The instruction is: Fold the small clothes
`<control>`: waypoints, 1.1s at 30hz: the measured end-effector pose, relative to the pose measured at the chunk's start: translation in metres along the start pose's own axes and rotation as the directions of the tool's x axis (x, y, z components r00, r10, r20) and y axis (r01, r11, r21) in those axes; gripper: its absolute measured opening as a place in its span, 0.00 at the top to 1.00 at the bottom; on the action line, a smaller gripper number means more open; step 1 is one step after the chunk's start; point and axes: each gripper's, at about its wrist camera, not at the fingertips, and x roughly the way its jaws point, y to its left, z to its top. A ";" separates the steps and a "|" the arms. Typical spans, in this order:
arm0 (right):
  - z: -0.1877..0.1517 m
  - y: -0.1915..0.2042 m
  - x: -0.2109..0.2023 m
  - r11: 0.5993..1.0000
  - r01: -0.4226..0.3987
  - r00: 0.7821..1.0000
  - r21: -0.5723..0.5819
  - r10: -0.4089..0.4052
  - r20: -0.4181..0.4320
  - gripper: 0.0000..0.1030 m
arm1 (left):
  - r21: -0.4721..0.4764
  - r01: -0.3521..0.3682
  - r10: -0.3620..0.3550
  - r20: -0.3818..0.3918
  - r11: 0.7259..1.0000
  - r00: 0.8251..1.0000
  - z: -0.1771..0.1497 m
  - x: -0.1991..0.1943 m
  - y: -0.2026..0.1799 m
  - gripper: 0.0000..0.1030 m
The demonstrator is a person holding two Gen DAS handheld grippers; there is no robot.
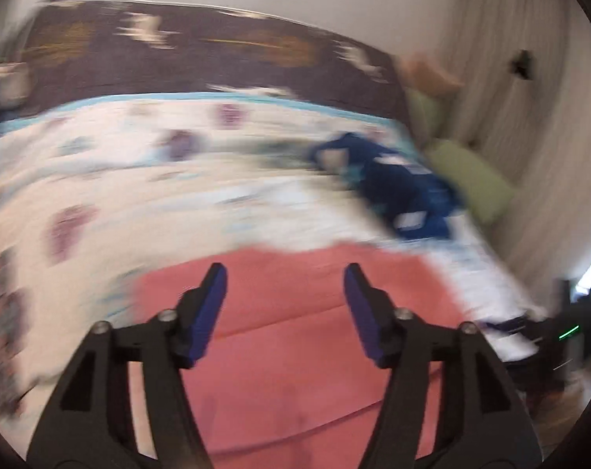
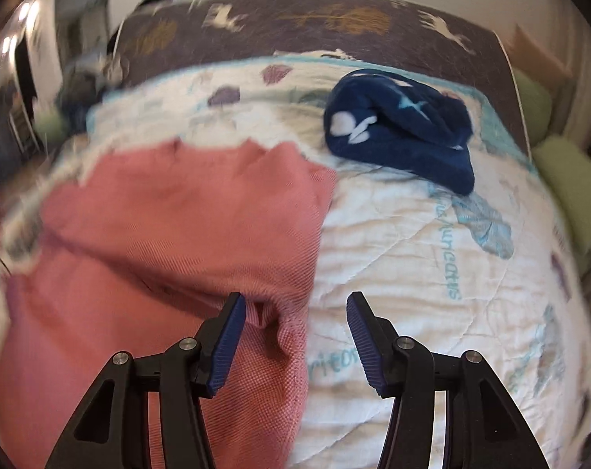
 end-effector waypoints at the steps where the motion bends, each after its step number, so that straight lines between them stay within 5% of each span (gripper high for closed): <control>1: -0.001 0.001 0.005 1.000 0.012 1.000 0.001 -0.012 -0.007 0.47 | 0.018 0.068 -0.067 -0.040 0.998 0.997 0.010 0.014 -0.014 0.30; 2: -0.001 0.000 0.010 1.000 0.014 1.000 0.017 -0.014 -0.013 0.47 | 0.038 0.135 -0.131 -0.096 0.990 0.987 0.019 0.034 -0.029 0.28; 5: -0.005 -0.016 0.018 0.990 -0.029 0.999 0.139 0.031 -0.011 0.47 | 0.064 0.181 -0.158 -0.263 0.981 0.952 0.032 0.104 -0.065 0.27; 8: -0.012 -0.032 0.018 0.972 -0.060 0.998 0.226 0.061 0.005 0.47 | -0.005 0.225 -0.204 -0.446 0.974 0.872 0.026 0.171 -0.079 0.27; 12: -0.018 -0.040 0.018 0.957 -0.108 0.994 0.268 0.105 0.025 0.47 | -0.131 0.298 -0.317 -0.574 0.946 0.755 0.010 0.208 -0.090 0.36; 19: -0.024 -0.043 0.018 0.944 -0.149 0.989 0.295 0.137 0.060 0.47 | -0.131 0.420 -0.405 -0.617 0.898 0.675 0.014 0.224 -0.132 0.53; 22: -0.028 -0.048 0.016 0.931 -0.175 0.984 0.322 0.157 0.081 0.47 | -0.035 0.395 -0.313 -0.677 0.918 0.666 0.009 0.232 -0.151 0.68; 24: -0.030 -0.051 0.016 0.921 -0.192 0.981 0.338 0.172 0.090 0.47 | -0.016 0.374 -0.286 -0.675 0.927 0.680 0.010 0.235 -0.155 0.75; 33: -0.035 -0.061 0.016 0.899 -0.162 0.987 0.408 0.140 0.082 0.47 | -0.015 0.328 -0.269 -0.608 0.945 0.747 0.015 0.246 -0.161 0.76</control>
